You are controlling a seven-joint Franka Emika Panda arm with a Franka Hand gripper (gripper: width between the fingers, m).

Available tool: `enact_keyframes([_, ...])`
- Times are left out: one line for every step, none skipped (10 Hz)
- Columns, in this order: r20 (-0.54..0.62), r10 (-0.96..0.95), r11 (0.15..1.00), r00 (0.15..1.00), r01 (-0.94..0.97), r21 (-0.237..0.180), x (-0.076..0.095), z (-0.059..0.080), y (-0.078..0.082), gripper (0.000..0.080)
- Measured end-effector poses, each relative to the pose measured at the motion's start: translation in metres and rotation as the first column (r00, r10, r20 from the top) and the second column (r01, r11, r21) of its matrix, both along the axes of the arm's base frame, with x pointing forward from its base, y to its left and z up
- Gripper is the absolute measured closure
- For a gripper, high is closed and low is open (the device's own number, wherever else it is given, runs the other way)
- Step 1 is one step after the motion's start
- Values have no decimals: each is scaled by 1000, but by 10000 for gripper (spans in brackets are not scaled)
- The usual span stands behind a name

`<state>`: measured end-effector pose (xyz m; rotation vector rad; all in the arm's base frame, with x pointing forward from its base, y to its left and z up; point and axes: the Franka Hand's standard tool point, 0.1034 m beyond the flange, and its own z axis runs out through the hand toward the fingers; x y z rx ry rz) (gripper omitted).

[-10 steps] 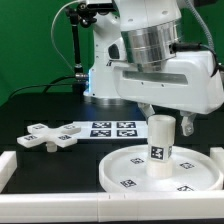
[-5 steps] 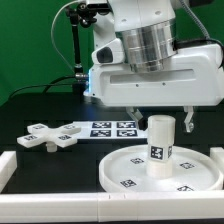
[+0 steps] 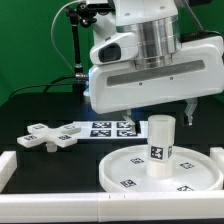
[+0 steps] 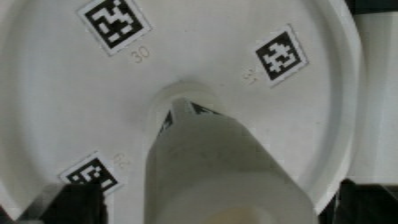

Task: Assemble round table

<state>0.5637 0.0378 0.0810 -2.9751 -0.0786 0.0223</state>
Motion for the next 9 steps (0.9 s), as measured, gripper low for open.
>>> enact_keyframes([12,78,997,997,-78,0,0,-1,0,150])
enact_keyframes([23,148,989,989,-148,-2,0,-1,-1,150])
enact_keyframes([28,183,983,983,-183,-3,0,-1,-1,150])
enact_keyframes([40,271,963,962,-271,-8,-1,-1,-2,150])
enact_keyframes([51,389,921,920,-388,-30,0,-1,-3,150])
enact_keyframes([70,526,850,848,-523,-60,2,0,-1,150])
enact_keyframes([86,613,790,785,-608,-79,4,-1,1,150])
enact_keyframes([82,659,752,748,-655,-73,3,-4,3,150])
enact_keyframes([83,730,683,678,-725,-83,3,-5,2,150])
